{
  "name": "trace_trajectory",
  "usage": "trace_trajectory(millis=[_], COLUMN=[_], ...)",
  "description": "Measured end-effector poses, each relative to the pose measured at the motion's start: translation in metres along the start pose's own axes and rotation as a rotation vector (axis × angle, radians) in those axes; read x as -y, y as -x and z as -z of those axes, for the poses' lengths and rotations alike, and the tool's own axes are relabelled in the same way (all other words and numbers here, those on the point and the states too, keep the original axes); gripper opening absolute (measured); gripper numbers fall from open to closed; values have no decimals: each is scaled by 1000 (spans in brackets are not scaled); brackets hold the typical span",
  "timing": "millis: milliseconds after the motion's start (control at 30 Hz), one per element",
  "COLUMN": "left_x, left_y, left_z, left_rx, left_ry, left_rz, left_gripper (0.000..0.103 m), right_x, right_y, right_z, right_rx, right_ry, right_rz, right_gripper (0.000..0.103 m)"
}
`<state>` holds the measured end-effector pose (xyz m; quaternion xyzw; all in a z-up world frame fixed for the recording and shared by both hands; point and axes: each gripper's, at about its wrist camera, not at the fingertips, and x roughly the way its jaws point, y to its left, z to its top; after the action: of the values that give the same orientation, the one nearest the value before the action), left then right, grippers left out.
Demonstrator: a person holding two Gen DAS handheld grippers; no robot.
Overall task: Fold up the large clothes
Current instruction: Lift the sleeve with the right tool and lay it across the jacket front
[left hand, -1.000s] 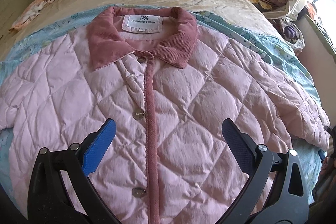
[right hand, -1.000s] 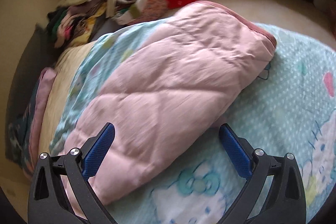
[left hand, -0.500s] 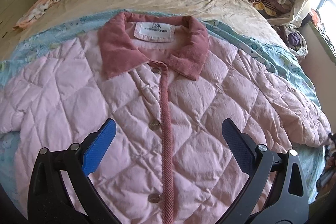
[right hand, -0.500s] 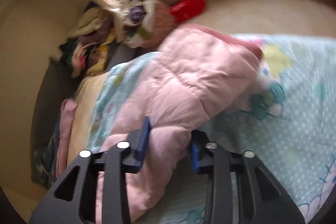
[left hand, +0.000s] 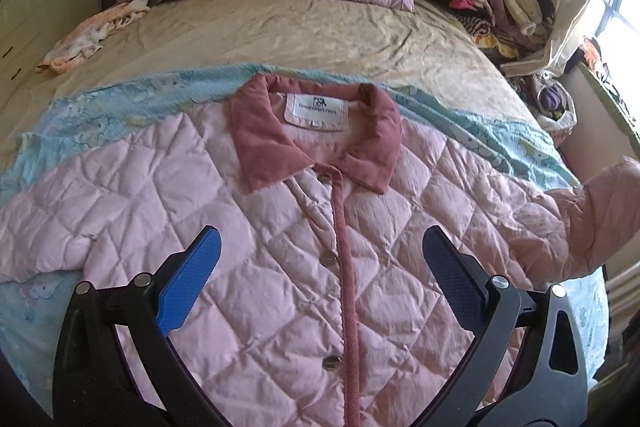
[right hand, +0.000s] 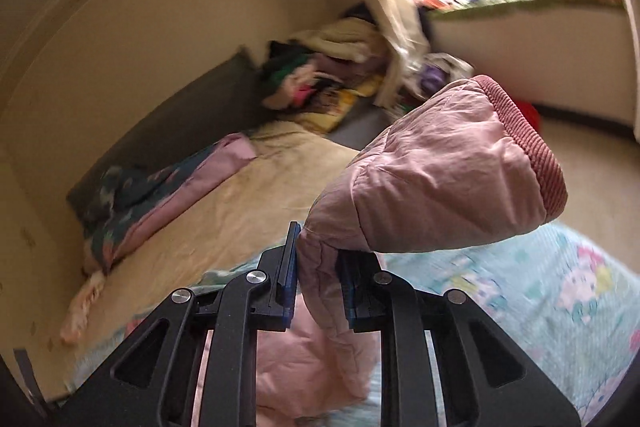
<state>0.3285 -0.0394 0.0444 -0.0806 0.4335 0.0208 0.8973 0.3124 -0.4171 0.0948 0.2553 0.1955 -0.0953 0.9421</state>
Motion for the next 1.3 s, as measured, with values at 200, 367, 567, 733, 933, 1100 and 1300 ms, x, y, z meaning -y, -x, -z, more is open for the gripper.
trace_trajectory(millis=[200,367,567,733,933,1100,1300], left_x=[-15,-29,-48,-66,-87,-107,-130], left_y=[18,35,46,49,49,51,53], left_z=[-3,-10,-16,-15,-16,-18,-21], left_rx=[11,38,61,72,78,81,88], left_ry=[18,29,32,52,84,115,157], left_rz=[25,48,75,75,72,78,87], left_gripper=[95,95,95,95,95,95,95], right_x=[-63,-107,-151,-186,-223,-245,-266], right_y=[10,19,18,25,26,22,17], right_z=[-6,-3,-2,4,14,25,44], right_rx=[-1,-10,-2,6,2,-10,-33], right_ry=[122,190,248,295,353,387,426], right_rz=[-74,-126,-176,-215,-242,-271,-307], right_gripper=[17,17,17,17,17,16,16])
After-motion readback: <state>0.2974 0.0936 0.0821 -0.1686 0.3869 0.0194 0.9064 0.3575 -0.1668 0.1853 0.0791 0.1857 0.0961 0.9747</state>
